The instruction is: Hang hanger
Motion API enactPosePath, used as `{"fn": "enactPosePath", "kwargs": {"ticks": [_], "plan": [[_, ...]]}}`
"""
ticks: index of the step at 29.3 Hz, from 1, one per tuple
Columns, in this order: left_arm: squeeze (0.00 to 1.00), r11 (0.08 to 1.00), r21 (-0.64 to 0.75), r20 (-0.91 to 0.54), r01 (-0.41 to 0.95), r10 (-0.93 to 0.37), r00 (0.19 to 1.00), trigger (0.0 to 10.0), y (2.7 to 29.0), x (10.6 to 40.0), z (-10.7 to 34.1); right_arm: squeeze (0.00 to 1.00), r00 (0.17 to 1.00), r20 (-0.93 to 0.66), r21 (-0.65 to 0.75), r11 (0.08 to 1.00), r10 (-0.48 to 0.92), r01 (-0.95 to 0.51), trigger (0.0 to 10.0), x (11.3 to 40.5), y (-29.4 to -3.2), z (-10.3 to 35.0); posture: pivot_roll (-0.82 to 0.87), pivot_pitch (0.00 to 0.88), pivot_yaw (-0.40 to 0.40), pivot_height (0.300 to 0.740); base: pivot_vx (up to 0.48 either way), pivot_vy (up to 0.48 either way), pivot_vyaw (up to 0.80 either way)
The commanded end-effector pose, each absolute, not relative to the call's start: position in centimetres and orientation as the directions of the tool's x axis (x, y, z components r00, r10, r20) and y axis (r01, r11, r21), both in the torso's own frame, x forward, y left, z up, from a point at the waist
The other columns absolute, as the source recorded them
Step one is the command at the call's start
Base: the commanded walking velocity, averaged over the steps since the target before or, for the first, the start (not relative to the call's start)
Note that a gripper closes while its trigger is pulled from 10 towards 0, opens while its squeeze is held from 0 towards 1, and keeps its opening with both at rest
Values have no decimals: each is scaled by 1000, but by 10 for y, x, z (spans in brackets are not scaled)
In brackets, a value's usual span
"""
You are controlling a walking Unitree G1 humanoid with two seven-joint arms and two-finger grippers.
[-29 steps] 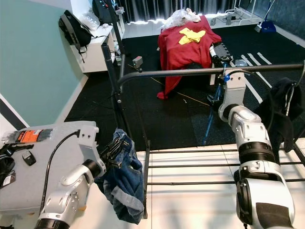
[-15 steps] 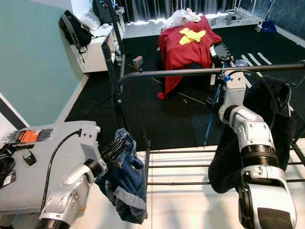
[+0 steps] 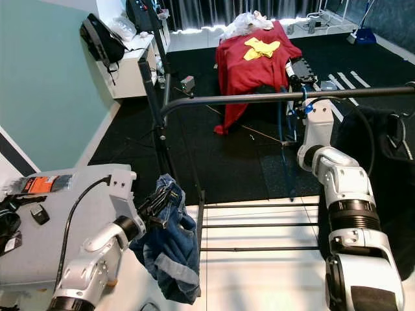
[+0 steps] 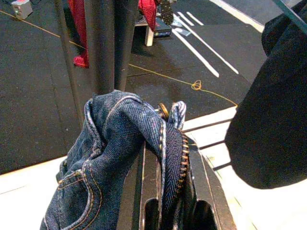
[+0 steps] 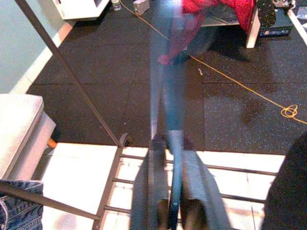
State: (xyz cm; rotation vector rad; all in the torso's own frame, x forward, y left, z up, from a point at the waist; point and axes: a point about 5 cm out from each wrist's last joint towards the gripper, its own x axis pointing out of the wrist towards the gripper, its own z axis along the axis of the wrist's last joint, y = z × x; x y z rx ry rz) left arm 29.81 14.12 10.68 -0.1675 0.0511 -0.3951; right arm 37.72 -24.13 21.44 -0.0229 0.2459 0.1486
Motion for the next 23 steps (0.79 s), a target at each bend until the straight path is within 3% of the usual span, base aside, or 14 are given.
{"fn": "enactPosePath", "kwargs": {"ticks": [1,11,15,23], "plan": [[0,905,-168,28,390,-391,920,10000,144,298,116,0,954,-251,13,987,161,-163,0,376,-237,212,83,54,96,740,0,0,0],[0,905,-165,31,392,-392,919,10000,144,299,117,0,955,-254,-9,987,153,-161,0,373,-238,216,82,49,96,740,0,0,0],[0,906,-161,29,390,-391,920,10000,144,300,118,0,959,-246,-86,983,138,-164,0,371,-237,219,85,54,96,740,0,0,0],[0,910,-160,26,383,-384,923,10000,146,297,117,0,971,-192,-199,963,144,-182,0,359,-213,221,91,70,99,740,0,0,0]]}}
